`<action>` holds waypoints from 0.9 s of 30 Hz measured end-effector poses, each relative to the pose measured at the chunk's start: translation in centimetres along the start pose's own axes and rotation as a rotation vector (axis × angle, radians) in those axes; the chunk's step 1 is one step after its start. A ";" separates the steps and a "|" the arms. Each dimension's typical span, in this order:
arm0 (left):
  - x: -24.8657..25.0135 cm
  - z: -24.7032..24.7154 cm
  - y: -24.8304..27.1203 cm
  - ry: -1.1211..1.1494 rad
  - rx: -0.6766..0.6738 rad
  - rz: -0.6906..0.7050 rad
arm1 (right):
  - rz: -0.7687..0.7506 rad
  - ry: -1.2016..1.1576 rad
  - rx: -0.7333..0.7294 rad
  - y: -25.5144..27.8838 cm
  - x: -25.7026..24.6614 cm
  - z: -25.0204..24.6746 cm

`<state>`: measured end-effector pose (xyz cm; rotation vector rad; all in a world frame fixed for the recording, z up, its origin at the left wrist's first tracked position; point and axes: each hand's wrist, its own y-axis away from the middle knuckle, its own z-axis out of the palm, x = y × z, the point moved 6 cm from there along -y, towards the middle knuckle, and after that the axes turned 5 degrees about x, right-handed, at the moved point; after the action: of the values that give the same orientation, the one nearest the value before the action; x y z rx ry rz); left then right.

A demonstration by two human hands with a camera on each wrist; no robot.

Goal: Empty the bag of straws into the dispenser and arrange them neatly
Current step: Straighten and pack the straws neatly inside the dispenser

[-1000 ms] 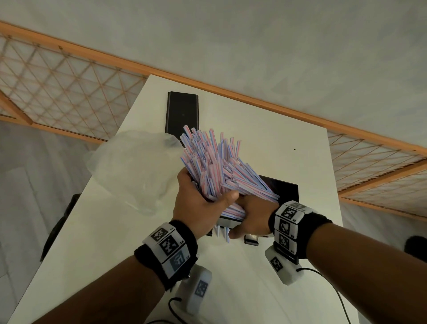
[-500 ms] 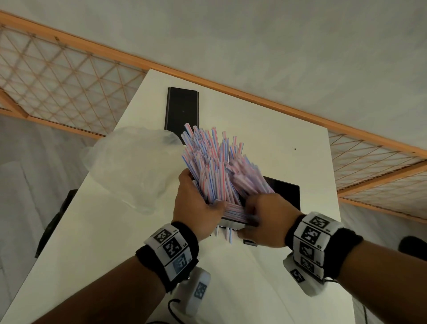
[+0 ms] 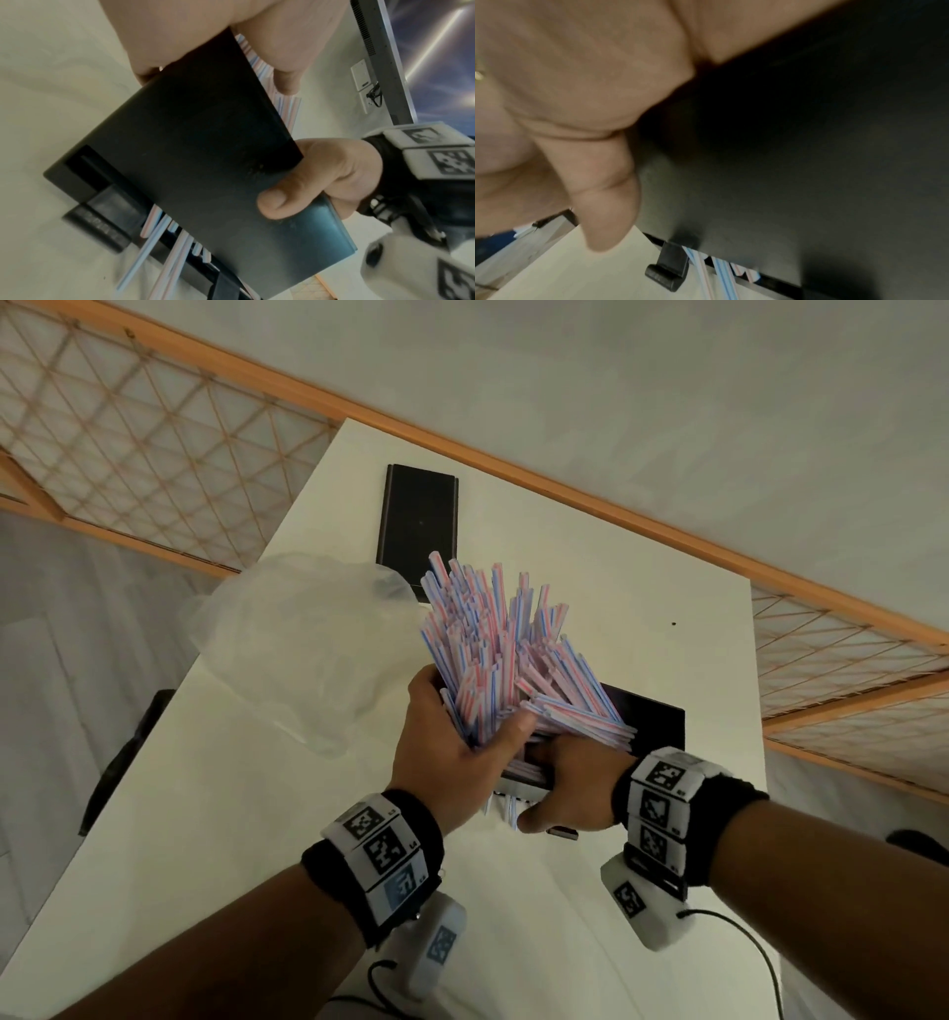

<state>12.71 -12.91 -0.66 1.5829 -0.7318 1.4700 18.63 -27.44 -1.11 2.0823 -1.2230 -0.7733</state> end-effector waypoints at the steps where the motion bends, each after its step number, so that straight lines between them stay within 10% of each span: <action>1: 0.0 0.1 0.0 0.023 -0.010 -0.012 | -0.003 -0.023 -0.017 -0.1 -0.1 -0.2; 20: -0.2 -0.2 -0.1 -0.099 -0.012 0.044 | -0.219 -0.176 0.130 0.8 -0.3 -2.3; 27: -1.1 -0.1 -0.3 -0.091 0.016 -0.011 | -0.063 -0.008 0.194 2.0 1.6 -1.6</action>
<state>12.77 -12.80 -1.78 1.6730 -0.7637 1.4065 19.31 -29.32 1.08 2.2861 -1.2861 -0.7156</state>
